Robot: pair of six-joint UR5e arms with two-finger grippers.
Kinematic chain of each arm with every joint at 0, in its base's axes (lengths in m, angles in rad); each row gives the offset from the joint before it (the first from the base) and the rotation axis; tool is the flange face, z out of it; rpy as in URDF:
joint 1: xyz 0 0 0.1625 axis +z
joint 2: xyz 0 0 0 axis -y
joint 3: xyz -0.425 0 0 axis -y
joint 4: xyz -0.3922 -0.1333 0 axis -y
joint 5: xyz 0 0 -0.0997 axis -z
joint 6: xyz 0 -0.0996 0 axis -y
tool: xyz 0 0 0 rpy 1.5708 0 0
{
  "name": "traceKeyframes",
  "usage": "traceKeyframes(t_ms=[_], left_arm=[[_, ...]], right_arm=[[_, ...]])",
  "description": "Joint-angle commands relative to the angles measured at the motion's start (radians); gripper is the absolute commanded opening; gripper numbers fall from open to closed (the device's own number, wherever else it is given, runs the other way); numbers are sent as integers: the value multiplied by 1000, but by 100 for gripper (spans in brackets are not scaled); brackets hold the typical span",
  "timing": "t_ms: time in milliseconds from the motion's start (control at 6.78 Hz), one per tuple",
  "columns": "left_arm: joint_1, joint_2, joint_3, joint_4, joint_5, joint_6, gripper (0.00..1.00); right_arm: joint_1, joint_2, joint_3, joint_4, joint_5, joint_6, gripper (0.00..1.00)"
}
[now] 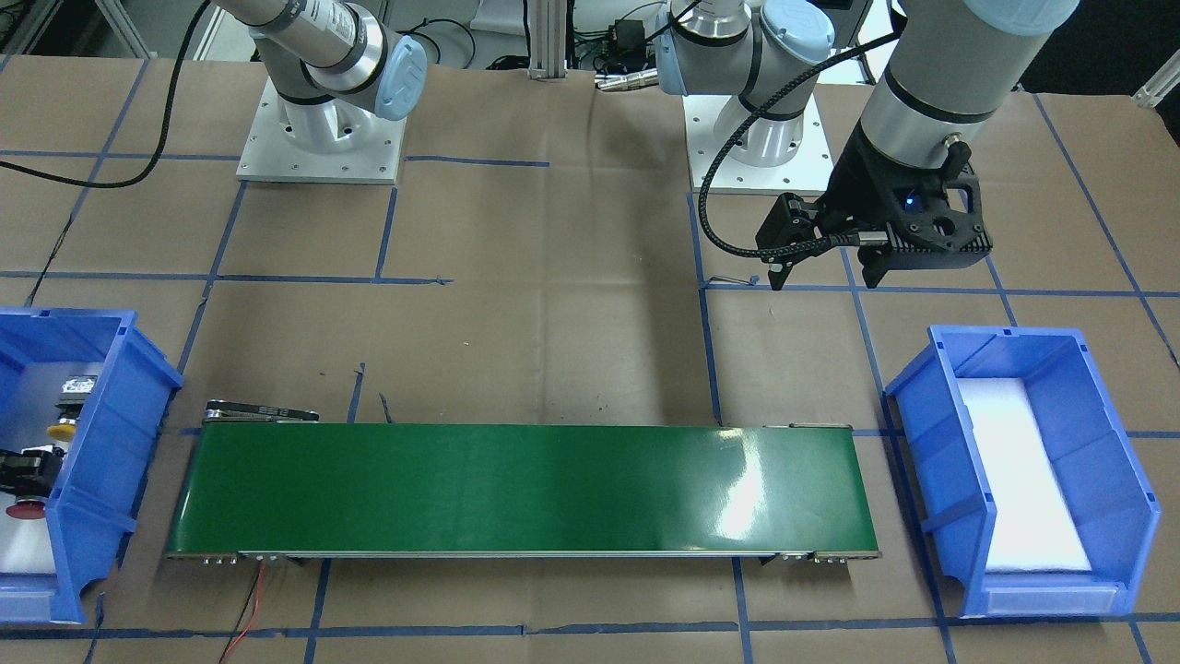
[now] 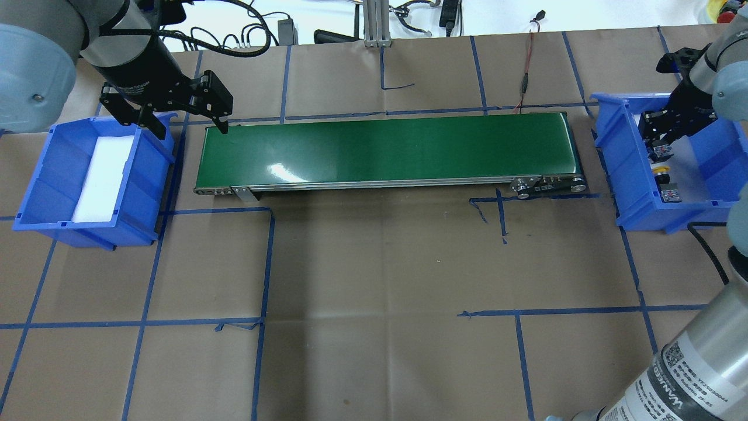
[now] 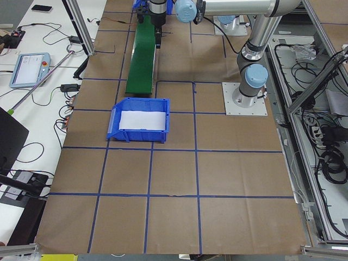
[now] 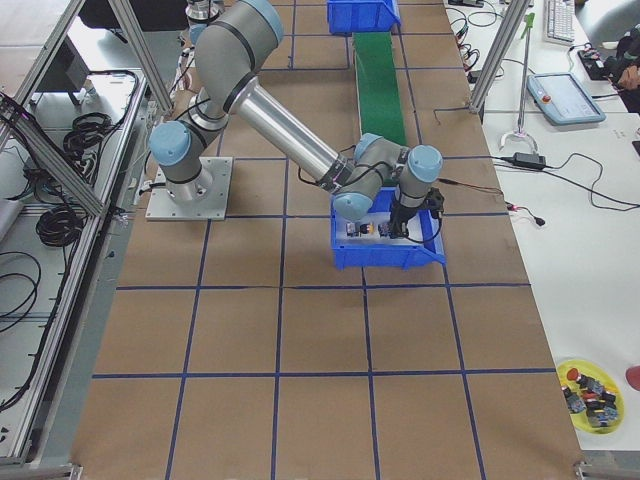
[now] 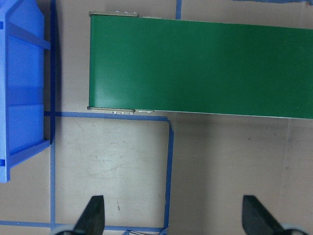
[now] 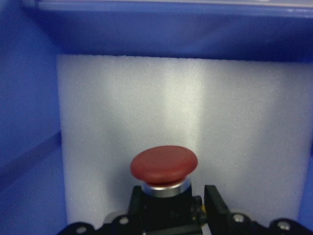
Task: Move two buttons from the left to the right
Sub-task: 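Carry the red button into the blue bin and release it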
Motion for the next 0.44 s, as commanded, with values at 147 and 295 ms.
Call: traceKeyframes(t_ms=[147,295], left_arm=[[0,0,0,0,-1,0,100],[0,0,0,0,-1,0,100]], right_arm=[[0,-16,-7,1,0,6,99],[2,-45,-7,7,-6,6,99]])
